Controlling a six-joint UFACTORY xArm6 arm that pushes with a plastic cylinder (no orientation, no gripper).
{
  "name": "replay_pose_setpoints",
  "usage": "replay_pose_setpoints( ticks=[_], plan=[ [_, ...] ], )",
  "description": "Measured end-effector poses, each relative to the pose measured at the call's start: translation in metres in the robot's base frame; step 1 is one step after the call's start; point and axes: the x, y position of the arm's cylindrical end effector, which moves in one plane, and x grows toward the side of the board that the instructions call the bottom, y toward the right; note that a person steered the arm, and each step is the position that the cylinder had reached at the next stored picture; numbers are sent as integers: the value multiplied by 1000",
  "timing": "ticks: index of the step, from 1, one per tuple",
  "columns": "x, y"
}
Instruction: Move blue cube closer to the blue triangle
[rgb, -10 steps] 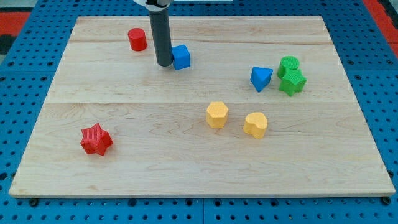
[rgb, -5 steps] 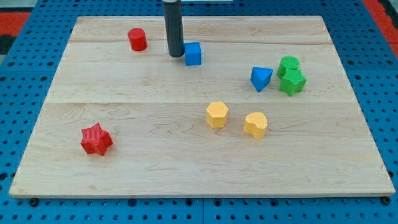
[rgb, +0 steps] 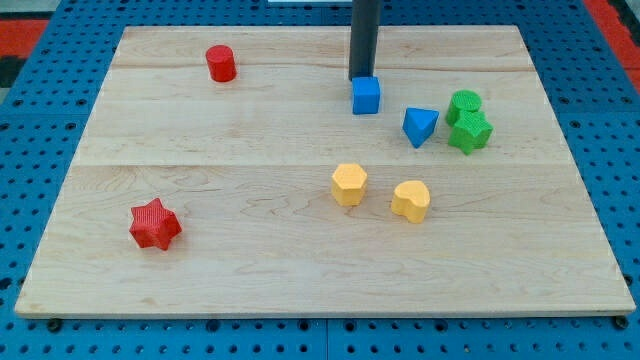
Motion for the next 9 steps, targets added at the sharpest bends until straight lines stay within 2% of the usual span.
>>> replay_pose_setpoints(
  ticks=[4,9],
  plan=[
    [2,-41],
    [35,11]
  ],
)
